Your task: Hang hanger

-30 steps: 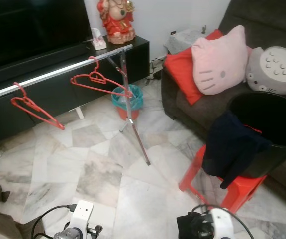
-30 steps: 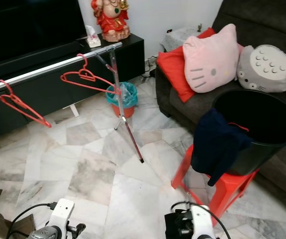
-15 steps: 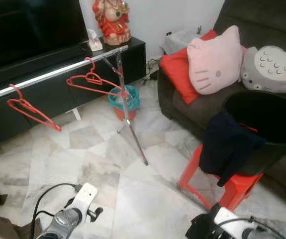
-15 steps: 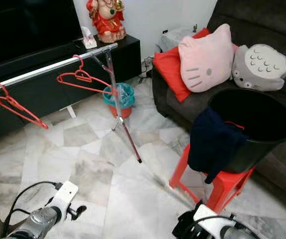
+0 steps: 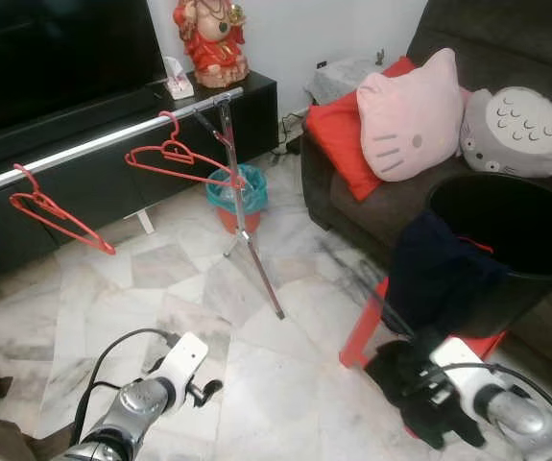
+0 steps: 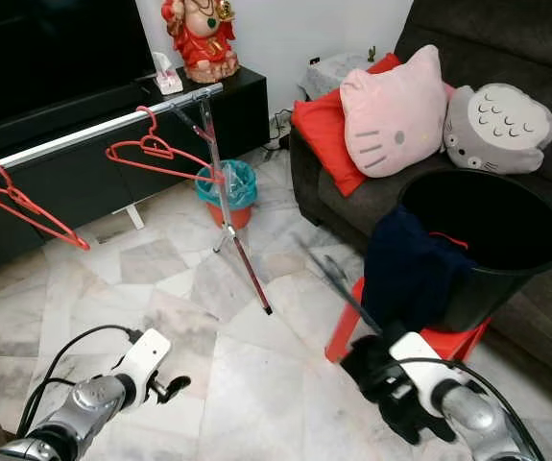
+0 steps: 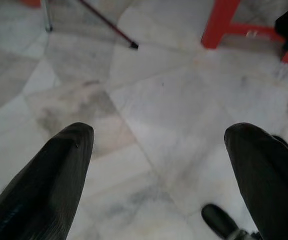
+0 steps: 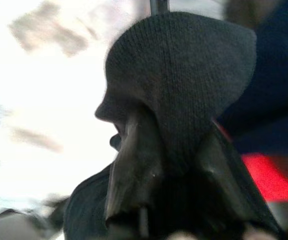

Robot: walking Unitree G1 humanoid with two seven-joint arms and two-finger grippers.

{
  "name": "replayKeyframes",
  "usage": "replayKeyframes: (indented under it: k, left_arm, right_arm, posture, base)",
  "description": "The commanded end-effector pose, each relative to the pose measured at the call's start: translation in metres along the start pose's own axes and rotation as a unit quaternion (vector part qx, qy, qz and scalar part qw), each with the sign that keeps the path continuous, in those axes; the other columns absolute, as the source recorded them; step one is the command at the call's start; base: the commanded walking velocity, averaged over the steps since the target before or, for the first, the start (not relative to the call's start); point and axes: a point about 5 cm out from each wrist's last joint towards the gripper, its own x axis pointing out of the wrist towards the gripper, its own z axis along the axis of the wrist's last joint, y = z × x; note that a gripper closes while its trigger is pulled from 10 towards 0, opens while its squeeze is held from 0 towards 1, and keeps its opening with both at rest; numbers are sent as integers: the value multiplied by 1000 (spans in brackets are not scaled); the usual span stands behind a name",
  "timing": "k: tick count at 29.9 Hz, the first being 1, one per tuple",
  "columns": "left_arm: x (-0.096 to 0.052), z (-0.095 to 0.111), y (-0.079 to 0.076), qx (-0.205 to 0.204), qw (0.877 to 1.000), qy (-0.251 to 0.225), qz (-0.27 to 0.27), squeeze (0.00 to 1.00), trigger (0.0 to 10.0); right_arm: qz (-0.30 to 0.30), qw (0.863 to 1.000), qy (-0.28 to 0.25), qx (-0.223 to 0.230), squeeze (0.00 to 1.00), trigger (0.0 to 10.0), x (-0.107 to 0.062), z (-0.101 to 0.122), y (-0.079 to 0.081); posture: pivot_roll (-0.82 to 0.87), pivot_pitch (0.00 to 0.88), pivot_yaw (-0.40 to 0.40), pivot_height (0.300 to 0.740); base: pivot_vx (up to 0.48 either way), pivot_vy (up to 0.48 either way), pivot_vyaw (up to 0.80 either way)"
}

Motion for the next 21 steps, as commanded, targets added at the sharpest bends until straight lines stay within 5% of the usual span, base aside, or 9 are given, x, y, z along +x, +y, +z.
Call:
replayKeyframes:
  k: [1, 2, 8, 15, 18, 21]
  left_arm:
    - [1, 10, 3, 6, 1000, -23, -18, 0, 10000]
    - [2, 16, 2, 16, 998, -34, -41, 0, 10000]
    - [0, 29, 1, 52, 991, -54, -115, 0, 10000]
    - [-5, 33, 6, 86, 983, -49, -152, 0, 10000]
    - [-9, 33, 8, 103, 976, -39, -189, 0, 10000]
    - [-14, 33, 9, 107, 967, -31, -230, 0, 10000]
  right_arm:
    - [70, 997, -40, 16, 0, 10000, 3, 12, 8]
    - [131, 991, -35, 6, 0, 10000, 4, 13, 17]
    - [240, 971, -5, -12, 0, 10000, 2, 13, 27]
    - [287, 957, 34, -27, 0, 10000, -7, 4, 27]
    - [294, 947, 105, -74, 0, 10000, -16, -12, 23]
    - [300, 945, 118, -61, 0, 10000, -19, -15, 20]
  posture:
    - [-68, 0, 75, 740]
    - [-65, 0, 73, 740]
    - [-61, 2, 72, 740]
    - [-56, 8, 68, 740]
    - [-57, 11, 67, 740]
    - [-52, 13, 65, 740]
  base:
    - [0, 0, 0]
    - [0, 0, 0]
    - [0, 0, 0]
    - [0, 0, 0]
    - [0, 0, 0]
    - [0, 0, 0]
